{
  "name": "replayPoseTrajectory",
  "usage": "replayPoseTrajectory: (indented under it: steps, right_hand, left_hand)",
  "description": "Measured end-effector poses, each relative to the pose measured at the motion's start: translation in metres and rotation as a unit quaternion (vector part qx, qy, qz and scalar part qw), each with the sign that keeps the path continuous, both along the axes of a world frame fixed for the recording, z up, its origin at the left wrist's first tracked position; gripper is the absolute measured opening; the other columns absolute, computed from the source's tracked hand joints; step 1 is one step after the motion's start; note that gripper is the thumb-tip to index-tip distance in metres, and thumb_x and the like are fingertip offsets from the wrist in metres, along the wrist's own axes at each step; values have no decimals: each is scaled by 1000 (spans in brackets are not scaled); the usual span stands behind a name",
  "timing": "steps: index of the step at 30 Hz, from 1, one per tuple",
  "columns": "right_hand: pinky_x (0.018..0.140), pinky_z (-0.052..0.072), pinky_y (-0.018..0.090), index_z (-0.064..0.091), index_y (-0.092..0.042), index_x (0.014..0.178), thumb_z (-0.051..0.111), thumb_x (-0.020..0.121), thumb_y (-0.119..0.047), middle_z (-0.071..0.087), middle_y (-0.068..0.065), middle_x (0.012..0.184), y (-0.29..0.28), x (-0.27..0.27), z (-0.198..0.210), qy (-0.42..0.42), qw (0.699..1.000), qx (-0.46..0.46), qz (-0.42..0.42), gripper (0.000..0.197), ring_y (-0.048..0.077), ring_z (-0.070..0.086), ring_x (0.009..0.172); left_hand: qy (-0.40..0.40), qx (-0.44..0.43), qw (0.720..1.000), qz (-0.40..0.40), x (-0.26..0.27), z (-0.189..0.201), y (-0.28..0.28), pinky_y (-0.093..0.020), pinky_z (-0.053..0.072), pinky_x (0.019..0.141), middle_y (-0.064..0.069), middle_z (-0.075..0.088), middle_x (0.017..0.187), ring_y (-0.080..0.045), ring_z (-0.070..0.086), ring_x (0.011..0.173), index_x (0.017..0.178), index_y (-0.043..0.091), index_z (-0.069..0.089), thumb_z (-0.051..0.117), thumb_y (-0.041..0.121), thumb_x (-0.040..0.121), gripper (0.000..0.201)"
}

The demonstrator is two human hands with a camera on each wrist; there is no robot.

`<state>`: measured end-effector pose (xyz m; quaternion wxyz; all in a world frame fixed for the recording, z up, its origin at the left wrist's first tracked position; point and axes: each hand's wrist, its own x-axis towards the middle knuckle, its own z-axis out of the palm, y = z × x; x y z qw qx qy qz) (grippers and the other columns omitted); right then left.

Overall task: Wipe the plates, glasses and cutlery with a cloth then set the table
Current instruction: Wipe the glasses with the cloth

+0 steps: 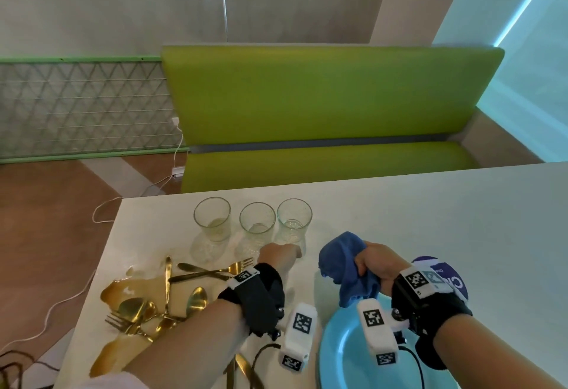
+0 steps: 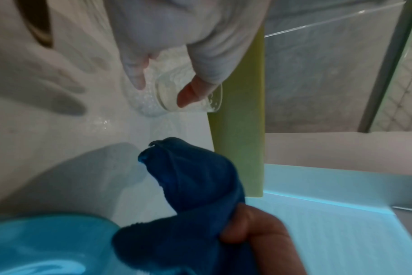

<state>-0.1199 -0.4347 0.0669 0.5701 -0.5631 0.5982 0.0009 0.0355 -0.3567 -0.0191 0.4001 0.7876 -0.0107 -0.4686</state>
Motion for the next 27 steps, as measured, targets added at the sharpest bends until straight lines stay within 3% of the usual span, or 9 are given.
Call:
replayPoseTrajectory:
  steps: [3,6,9,12,14,18,21,25,27]
  right_hand:
    - [31,34,13,56,-3,73,36,77,18,50,2,30,2,10,-1,-15,1000,2,-21,29,13,49,27]
    - [45,38,23,54,-1,74,37,77,15,54,13,60,7,21,0,-52,997,14,-53,24,25,50,52]
    - [53,41,29,51,2,74,39,79,8,52,18,74,15,28,1,-91,991,49,-88,14,29,49,61]
    - [45,43,26,52,4,78,41,81,4,53,19,71,23,28,5,-106,988,65,-86,11,28,52,53]
    - [40,43,23,53,4,81,41,82,4,54,19,71,27,25,8,-111,988,71,-86,11,27,52,51]
    - [36,42,21,55,5,84,42,82,6,55,17,66,35,13,14,-110,986,66,-108,13,26,53,46]
    - [34,40,17,56,2,89,41,83,4,55,16,68,41,2,19,-113,984,66,-117,15,21,54,37]
    - [34,41,18,58,-2,101,49,87,-5,60,19,79,50,-5,23,-129,981,65,-126,17,26,57,52]
    - [35,42,20,59,-5,105,52,89,-9,62,20,83,53,-4,27,-150,978,60,-130,18,26,58,54]
  left_hand:
    - [-15,-15,998,64,41,9,36,-41,51,88,-7,52,93,-28,52,93,105,5,53,65,15,73,36]
    - [-42,-5,995,95,99,7,67,-40,46,96,-17,58,119,-34,55,112,119,4,59,68,25,79,46]
    - [-60,26,990,127,130,2,81,-47,44,103,-20,47,139,-37,48,125,138,0,38,77,27,66,87]
    - [-127,8,986,111,129,10,79,-45,38,106,-15,30,148,-36,34,133,148,17,12,83,17,61,112]
    - [-150,-28,985,81,130,8,72,-43,36,105,-14,25,149,-34,27,135,149,23,11,82,9,66,111]
    - [-168,-73,981,69,130,0,63,-38,37,102,-9,35,145,-29,29,133,147,24,19,78,6,69,99]
    - [-178,-57,980,68,130,2,57,-37,38,96,-11,37,140,-31,33,126,143,21,30,75,14,73,84]
    - [-237,-51,969,42,129,9,60,-38,32,101,-11,47,136,-33,32,128,136,15,41,78,25,70,77]
    - [-263,-98,959,38,124,23,67,-36,29,99,-11,52,127,-31,37,121,130,12,46,81,35,57,84]
